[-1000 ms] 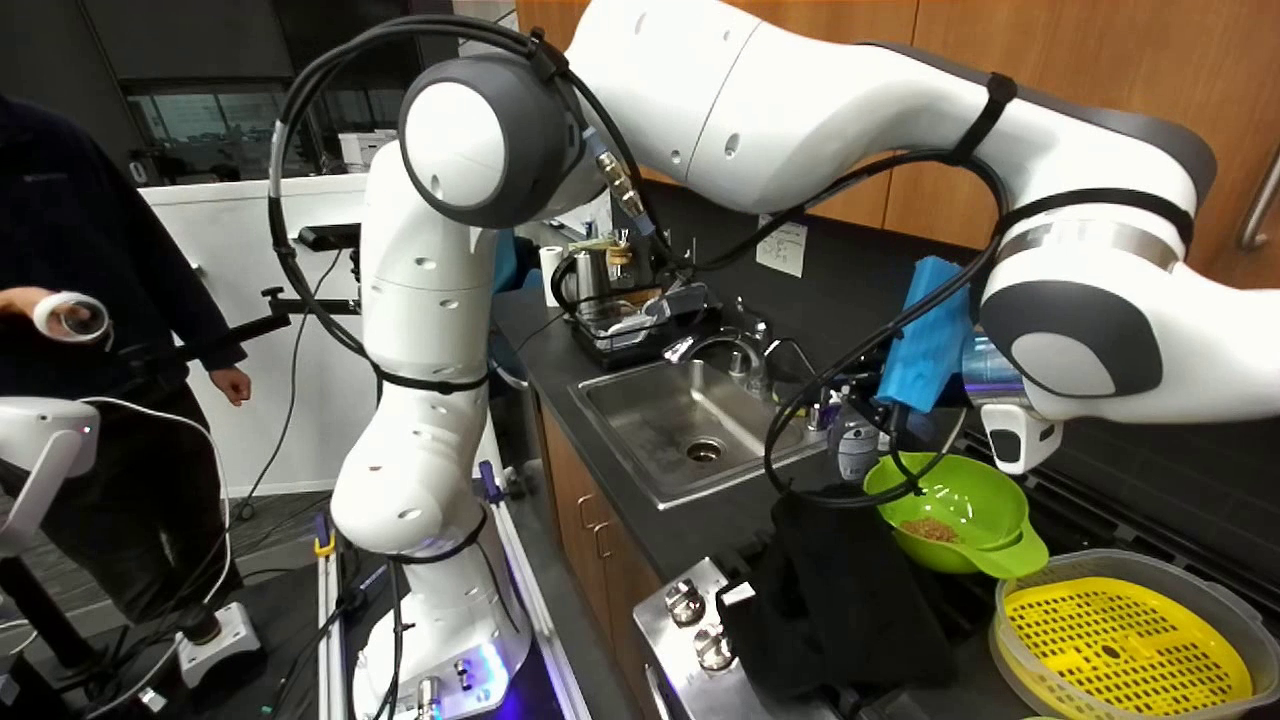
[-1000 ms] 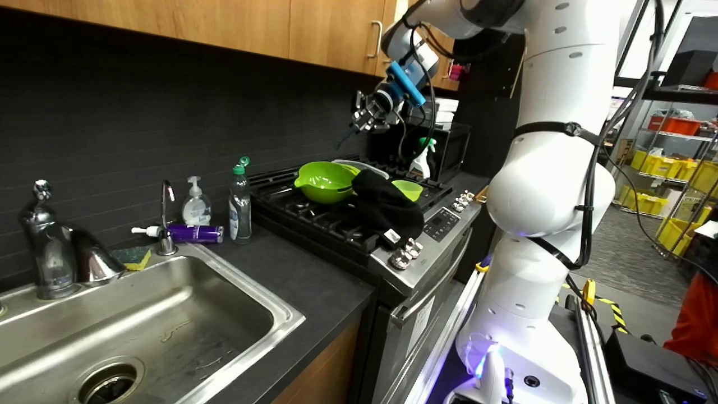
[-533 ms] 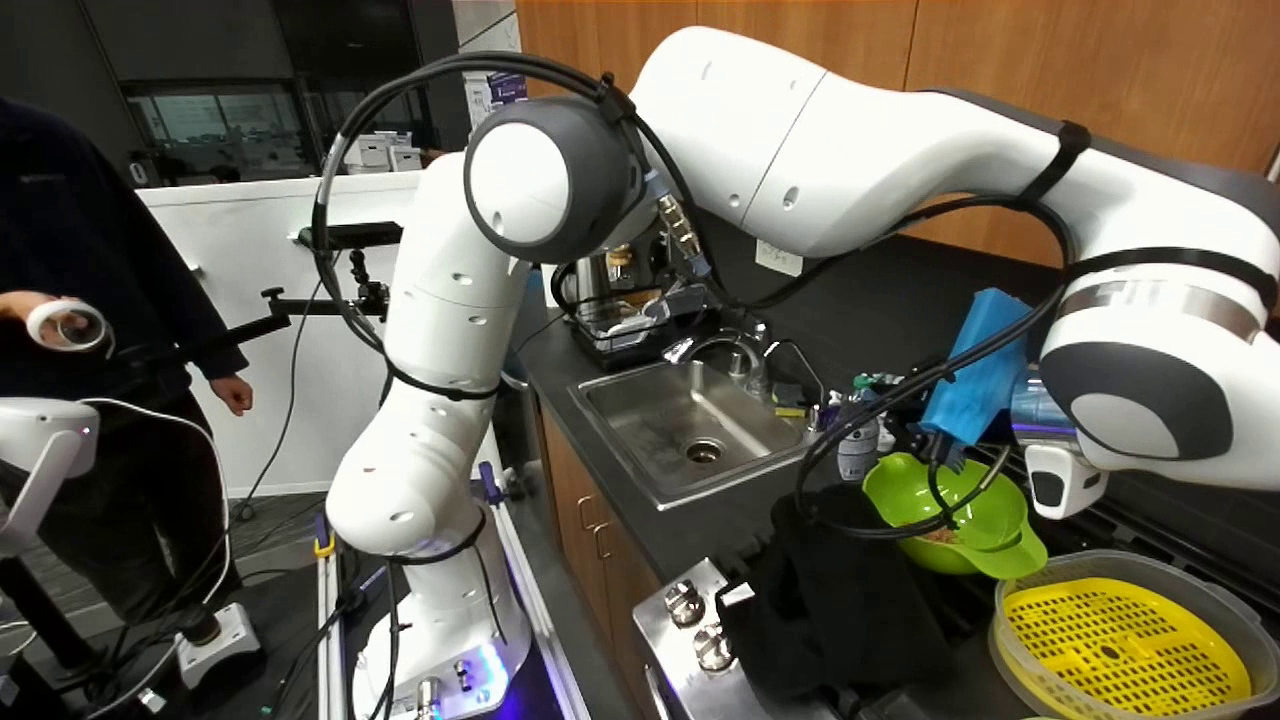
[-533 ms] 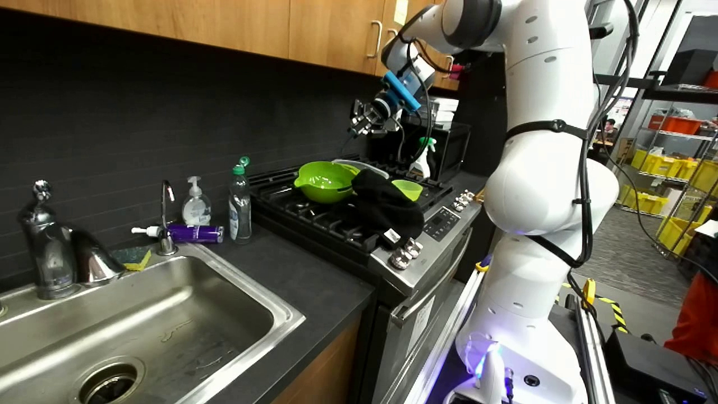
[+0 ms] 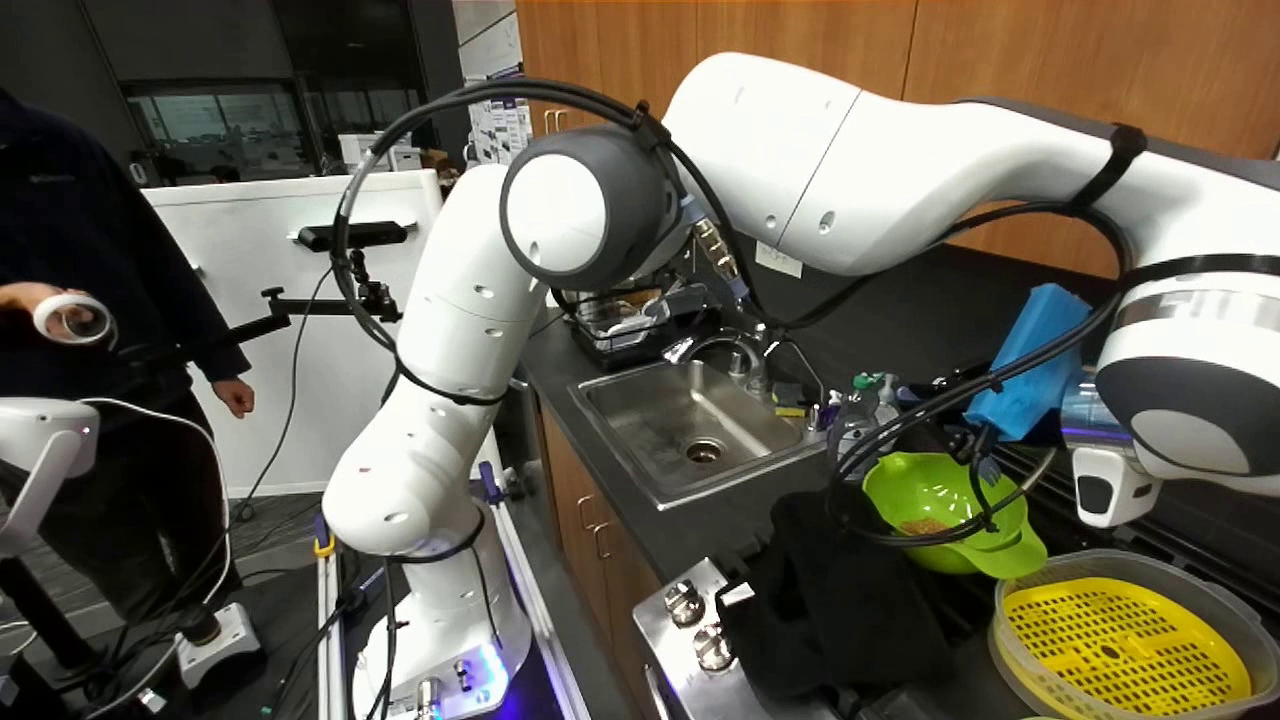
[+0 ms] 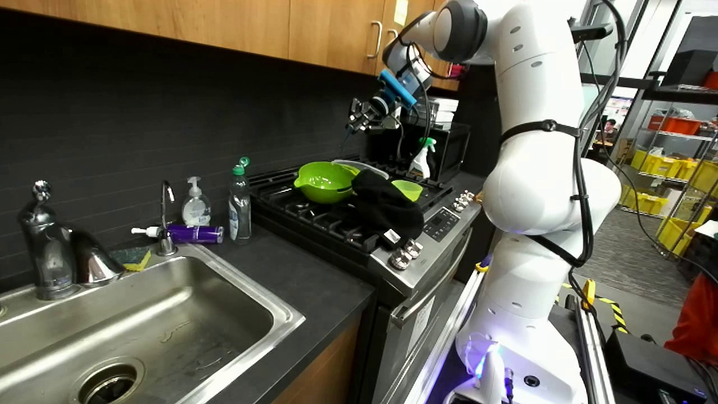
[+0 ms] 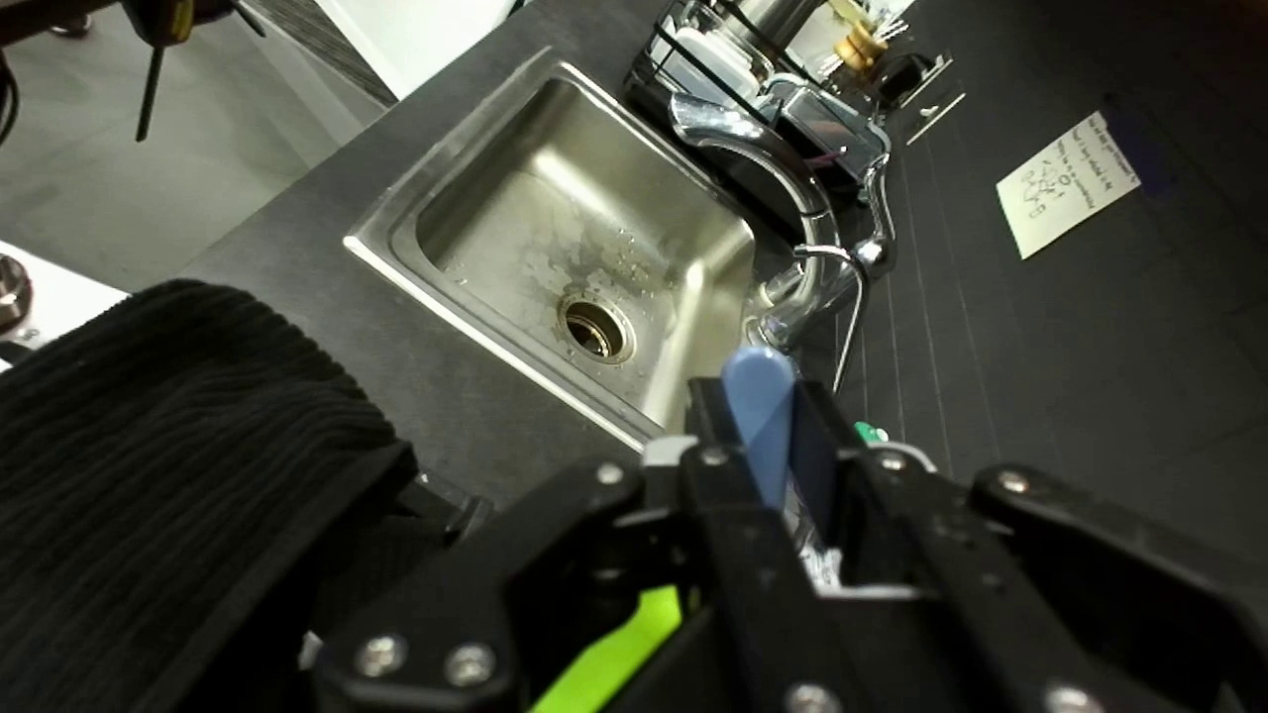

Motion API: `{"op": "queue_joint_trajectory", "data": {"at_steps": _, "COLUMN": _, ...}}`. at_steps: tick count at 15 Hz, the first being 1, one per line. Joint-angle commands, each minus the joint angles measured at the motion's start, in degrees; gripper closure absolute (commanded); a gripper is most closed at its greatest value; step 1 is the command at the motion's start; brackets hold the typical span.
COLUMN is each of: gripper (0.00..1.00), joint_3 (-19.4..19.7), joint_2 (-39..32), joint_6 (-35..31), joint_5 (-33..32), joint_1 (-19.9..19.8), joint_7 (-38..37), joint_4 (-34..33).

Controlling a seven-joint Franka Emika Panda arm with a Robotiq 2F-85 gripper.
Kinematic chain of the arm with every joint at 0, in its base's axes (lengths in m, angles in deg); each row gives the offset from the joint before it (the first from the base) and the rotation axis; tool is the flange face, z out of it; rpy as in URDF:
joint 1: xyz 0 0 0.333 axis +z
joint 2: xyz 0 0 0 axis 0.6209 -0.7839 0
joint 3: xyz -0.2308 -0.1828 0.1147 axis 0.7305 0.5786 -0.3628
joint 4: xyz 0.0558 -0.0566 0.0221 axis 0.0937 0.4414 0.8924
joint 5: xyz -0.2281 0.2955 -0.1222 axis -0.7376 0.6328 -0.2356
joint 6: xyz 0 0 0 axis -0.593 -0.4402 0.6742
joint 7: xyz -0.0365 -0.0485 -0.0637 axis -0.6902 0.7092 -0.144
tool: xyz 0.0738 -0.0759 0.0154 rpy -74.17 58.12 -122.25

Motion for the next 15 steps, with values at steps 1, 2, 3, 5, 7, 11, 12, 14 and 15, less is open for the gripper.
{"op": "queue_joint_trajectory", "data": {"at_steps": 1, "gripper": 0.95, "joint_3": -0.36, "joint_2": -1.15, "joint_6": 1.77, "joint_5": 1.10, "joint_1": -0.36, "joint_7": -4.01, "joint_4": -2.83}}
{"op": "queue_joint_trajectory", "data": {"at_steps": 2, "gripper": 0.95, "joint_3": -0.41, "joint_2": -1.12, "joint_6": 1.57, "joint_5": 1.13, "joint_1": -0.26, "joint_7": -4.60, "joint_4": -2.86}}
{"op": "queue_joint_trajectory", "data": {"at_steps": 3, "gripper": 0.95, "joint_3": -0.47, "joint_2": -0.99, "joint_6": 1.55, "joint_5": 1.16, "joint_1": -0.24, "joint_7": -5.04, "joint_4": -2.72}}
{"op": "queue_joint_trajectory", "data": {"at_steps": 5, "gripper": 0.95, "joint_3": -0.56, "joint_2": -0.71, "joint_6": 1.28, "joint_5": 1.13, "joint_1": -0.02, "joint_7": -5.87, "joint_4": -2.19}}
{"op": "queue_joint_trajectory", "data": {"at_steps": 7, "gripper": 0.95, "joint_3": -0.70, "joint_2": -0.47, "joint_6": 1.14, "joint_5": 0.99, "joint_1": 0.30, "joint_7": -6.41, "joint_4": -1.55}}
{"op": "queue_joint_trajectory", "data": {"at_steps": 11, "gripper": 0.95, "joint_3": -0.94, "joint_2": -0.14, "joint_6": 0.78, "joint_5": 0.79, "joint_1": 1.17, "joint_7": -7.10, "joint_4": 0.02}}
{"op": "queue_joint_trajectory", "data": {"at_steps": 12, "gripper": 0.95, "joint_3": -1.00, "joint_2": 0.04, "joint_6": 0.57, "joint_5": 0.67, "joint_1": 1.57, "joint_7": -7.21, "joint_4": 0.68}}
{"op": "queue_joint_trajectory", "data": {"at_steps": 14, "gripper": 0.95, "joint_3": -1.08, "joint_2": 0.59, "joint_6": 0.19, "joint_5": 0.62, "joint_1": 2.18, "joint_7": -7.32, "joint_4": 2.11}}
{"op": "queue_joint_trajectory", "data": {"at_steps": 15, "gripper": 0.95, "joint_3": -1.08, "joint_2": 0.81, "joint_6": 0.09, "joint_5": 0.62, "joint_1": 2.35, "joint_7": -7.37, "joint_4": 2.69}}
